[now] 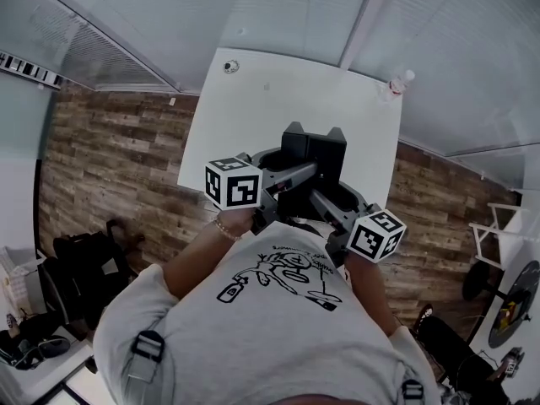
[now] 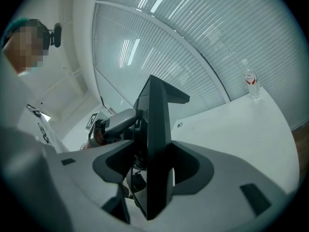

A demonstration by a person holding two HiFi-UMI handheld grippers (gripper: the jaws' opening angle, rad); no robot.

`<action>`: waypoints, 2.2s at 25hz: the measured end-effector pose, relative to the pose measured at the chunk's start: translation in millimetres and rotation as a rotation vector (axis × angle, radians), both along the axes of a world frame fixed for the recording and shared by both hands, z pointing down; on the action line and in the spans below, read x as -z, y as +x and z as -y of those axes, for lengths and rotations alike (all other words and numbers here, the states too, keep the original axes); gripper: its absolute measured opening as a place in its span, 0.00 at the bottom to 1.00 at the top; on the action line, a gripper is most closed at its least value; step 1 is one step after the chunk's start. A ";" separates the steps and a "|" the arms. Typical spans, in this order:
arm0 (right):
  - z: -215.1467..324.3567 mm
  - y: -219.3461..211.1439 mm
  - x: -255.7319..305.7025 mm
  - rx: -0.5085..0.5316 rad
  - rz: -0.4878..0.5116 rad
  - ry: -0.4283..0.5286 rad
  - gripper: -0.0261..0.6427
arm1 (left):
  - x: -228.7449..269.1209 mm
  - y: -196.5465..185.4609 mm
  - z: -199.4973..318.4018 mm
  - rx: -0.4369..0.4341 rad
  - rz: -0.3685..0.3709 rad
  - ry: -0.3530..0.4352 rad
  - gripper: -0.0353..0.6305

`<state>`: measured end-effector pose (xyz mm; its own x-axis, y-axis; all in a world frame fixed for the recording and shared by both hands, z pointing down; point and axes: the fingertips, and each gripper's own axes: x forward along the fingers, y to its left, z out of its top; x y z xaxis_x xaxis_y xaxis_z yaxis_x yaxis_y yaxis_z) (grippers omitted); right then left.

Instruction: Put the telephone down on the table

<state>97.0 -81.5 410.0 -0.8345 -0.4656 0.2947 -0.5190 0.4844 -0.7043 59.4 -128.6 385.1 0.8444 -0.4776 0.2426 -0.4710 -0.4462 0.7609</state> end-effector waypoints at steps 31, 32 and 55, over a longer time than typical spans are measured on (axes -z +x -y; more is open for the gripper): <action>8.5 -13.3 -29.5 -0.051 -0.031 -0.072 0.37 | -32.6 -9.7 12.1 -0.077 -0.011 -0.062 0.46; 10.5 -15.8 -32.3 -0.052 -0.034 -0.075 0.37 | -35.6 -12.2 14.3 -0.078 -0.013 -0.066 0.46; 29.7 -4.2 -105.5 -0.053 -0.088 -0.132 0.37 | -110.7 1.2 34.1 -0.122 -0.023 -0.148 0.47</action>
<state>92.8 -111.1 515.4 -0.7780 -0.4603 0.4275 -0.6040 0.3612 -0.7104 60.6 -162.7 495.8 0.8998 -0.3324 0.2828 -0.4025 -0.3816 0.8321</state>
